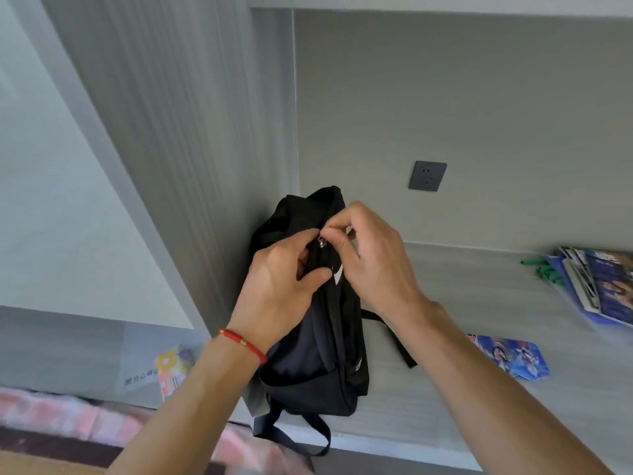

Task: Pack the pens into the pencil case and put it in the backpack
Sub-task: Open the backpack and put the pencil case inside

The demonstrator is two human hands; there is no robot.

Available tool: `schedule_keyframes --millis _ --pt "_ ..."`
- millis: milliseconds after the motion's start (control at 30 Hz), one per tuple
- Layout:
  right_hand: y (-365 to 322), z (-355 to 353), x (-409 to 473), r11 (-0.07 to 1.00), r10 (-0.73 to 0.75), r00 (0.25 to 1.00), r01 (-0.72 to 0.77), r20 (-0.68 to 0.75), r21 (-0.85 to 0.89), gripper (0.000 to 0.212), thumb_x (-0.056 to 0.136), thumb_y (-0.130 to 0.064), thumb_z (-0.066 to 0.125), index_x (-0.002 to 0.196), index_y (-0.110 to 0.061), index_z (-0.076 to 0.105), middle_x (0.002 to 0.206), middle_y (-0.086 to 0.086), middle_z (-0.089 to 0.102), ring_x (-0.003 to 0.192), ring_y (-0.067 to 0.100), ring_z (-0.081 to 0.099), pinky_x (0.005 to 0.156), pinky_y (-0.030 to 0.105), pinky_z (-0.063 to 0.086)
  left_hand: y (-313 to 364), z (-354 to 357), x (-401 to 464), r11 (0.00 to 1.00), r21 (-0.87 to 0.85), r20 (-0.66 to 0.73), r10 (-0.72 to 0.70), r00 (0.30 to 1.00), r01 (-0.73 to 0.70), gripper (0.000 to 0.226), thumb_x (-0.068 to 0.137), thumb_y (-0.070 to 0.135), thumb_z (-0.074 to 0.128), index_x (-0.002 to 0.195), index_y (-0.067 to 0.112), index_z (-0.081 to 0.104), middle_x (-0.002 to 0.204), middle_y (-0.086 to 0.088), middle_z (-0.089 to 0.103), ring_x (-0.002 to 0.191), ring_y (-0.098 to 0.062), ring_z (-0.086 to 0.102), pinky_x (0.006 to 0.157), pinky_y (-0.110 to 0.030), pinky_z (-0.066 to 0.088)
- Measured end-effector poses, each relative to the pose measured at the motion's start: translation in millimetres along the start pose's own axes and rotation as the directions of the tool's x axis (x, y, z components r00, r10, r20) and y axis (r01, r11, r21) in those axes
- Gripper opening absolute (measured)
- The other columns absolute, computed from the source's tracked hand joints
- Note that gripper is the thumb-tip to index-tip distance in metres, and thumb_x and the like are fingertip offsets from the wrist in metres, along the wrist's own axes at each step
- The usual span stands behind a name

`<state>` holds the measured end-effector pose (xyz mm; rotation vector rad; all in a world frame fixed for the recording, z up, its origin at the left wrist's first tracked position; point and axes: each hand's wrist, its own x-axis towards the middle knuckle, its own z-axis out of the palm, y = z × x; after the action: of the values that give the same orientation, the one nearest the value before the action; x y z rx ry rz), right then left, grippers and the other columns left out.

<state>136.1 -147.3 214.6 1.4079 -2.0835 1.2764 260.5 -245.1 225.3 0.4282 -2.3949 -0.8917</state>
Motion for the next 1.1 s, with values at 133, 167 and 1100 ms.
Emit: schedule_keyframes --millis 133,167,1100 --pt "34 2 25 0.969 0.229 0.968 -0.217 -0.099 0.117 0.013 0.099 -0.033 0.053 0.097 -0.020 0.056 0.091 -0.012 0.069 0.084 0.007 0.064 0.076 0.037 0.055 -4 -16 0 0.999 0.010 0.213 -0.049 0.976 0.048 0.037 0.076 0.025 0.078 0.104 0.041 0.060 0.074 0.007 0.064 0.064 -0.006 0.060 0.061 -0.014 0.048" --pt "44 3 33 0.943 0.305 0.948 -0.287 -0.091 0.169 0.015 0.100 -0.032 0.054 0.098 -0.018 0.056 0.093 -0.010 0.071 0.086 0.008 0.066 0.079 0.039 0.055 -5 -21 2 0.998 0.021 0.269 -0.069 0.961 0.066 0.033 0.075 0.028 0.078 0.100 0.041 0.059 0.075 0.007 0.065 0.061 -0.005 0.060 0.059 -0.015 0.047" --pt "193 60 90 0.571 0.443 0.665 -0.726 0.601 0.383 0.029 0.091 -0.021 0.055 0.079 0.001 0.067 0.069 0.001 0.067 0.057 0.006 0.060 0.058 0.032 0.046 50 20 94 0.828 0.504 0.018 -0.294 0.956 0.245 0.006 0.090 0.022 0.062 0.087 0.026 0.065 0.060 0.010 0.065 0.059 -0.005 0.059 0.061 -0.021 0.044"
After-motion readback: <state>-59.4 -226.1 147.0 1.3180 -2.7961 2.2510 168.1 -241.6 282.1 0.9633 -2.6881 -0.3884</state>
